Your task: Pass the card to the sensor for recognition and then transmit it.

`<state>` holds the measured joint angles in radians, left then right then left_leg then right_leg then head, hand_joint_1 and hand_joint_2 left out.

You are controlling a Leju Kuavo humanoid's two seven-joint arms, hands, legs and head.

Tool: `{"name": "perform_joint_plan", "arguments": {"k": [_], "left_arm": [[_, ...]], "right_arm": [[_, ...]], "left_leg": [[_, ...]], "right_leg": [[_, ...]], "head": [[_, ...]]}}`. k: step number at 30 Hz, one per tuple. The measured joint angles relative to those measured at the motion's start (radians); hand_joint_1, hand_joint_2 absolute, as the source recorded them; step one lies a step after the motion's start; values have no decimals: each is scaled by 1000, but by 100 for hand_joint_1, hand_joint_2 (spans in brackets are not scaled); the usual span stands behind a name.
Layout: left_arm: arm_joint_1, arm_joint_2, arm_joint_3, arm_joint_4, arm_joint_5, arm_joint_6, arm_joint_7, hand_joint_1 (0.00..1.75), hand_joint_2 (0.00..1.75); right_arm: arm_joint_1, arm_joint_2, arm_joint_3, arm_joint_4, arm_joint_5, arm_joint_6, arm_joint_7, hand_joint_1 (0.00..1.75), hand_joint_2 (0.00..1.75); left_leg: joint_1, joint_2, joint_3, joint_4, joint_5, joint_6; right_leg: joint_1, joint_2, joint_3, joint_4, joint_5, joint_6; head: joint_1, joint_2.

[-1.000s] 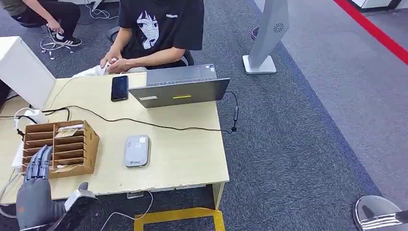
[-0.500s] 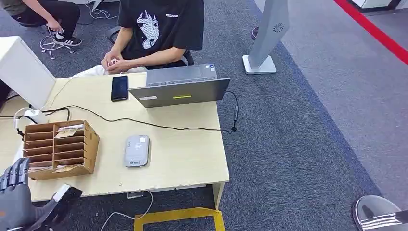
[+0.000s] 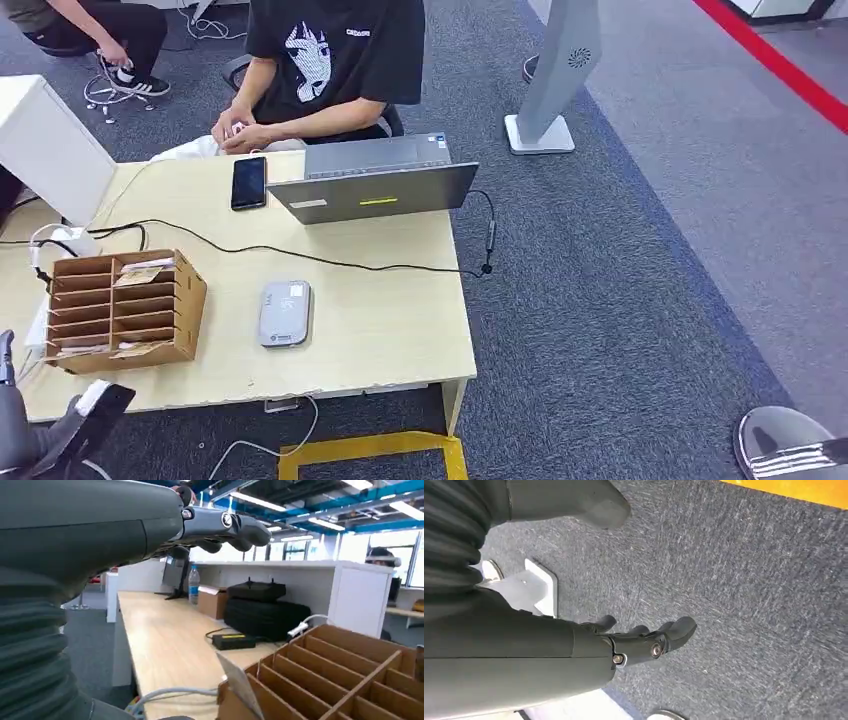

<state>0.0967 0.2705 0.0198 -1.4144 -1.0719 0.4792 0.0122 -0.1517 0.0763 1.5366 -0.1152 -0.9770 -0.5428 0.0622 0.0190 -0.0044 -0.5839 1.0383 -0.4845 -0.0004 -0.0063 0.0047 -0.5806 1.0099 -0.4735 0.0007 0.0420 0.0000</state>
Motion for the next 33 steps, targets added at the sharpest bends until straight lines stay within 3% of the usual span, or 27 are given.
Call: {"name": "perform_joint_plan", "arguments": {"k": [8, 19, 33], "left_arm": [[-101, -38, -5, 110, -41, 62, -77, 0, 175], [-202, -90, -52, 205, -28, 72, -100, 0, 175], [-229, -111, -99, 259, 4, 85, -101, 0, 175]], "right_arm": [[-15, 0, 3, -5, 24, 2, 11, 0, 175], [-31, 5, 3, -10, 35, 1, 18, 0, 175], [-33, 6, 3, -12, 24, 0, 15, 0, 175]], "left_leg": [[0, 0, 0, 0, 0, 0], [0, 0, 0, 1, 0, 0], [0, 0, 0, 1, 0, 0]], "right_leg": [[0, 0, 0, 0, 1, 0], [0, 0, 0, 0, 1, 0], [0, 0, 0, 0, 1, 0]], "head": [[0, 0], [0, 0], [0, 0]]}}
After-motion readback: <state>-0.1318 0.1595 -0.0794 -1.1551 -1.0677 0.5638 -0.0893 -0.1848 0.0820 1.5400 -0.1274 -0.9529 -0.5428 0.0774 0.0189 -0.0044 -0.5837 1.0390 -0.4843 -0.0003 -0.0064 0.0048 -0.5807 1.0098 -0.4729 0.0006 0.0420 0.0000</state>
